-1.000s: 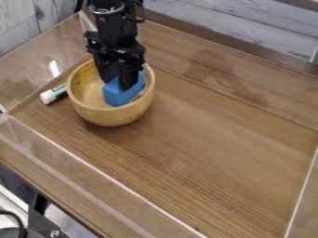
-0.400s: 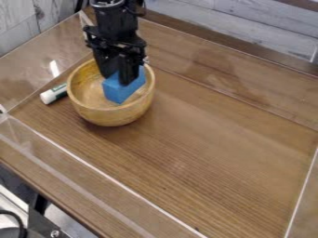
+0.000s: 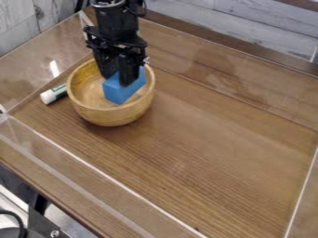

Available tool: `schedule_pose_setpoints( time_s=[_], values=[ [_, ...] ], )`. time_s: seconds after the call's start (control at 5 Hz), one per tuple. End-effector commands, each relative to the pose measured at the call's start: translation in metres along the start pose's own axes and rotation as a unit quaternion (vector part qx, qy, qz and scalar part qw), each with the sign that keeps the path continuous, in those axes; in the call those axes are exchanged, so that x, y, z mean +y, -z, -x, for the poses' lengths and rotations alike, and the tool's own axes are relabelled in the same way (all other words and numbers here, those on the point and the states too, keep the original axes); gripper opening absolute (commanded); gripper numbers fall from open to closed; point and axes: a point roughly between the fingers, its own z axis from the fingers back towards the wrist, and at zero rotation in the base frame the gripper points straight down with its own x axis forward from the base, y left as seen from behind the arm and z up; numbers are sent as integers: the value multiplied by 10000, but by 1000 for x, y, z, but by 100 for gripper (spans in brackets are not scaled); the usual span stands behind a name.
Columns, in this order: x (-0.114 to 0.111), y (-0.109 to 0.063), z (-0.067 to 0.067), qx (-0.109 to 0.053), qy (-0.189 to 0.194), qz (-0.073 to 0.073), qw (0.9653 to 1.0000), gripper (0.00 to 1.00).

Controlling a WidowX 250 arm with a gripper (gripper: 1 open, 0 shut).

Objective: Remove the blue block from inside the brown bowl and put it on the table

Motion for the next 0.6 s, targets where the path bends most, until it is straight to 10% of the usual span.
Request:
schedule_pose_setpoints(
  time_s=[0.0, 0.4],
  values=[
    [-1, -29, -10, -453, 89, -210, 9987, 0],
    [-5, -30, -10, -441, 100, -207, 9988, 0]
  ],
)
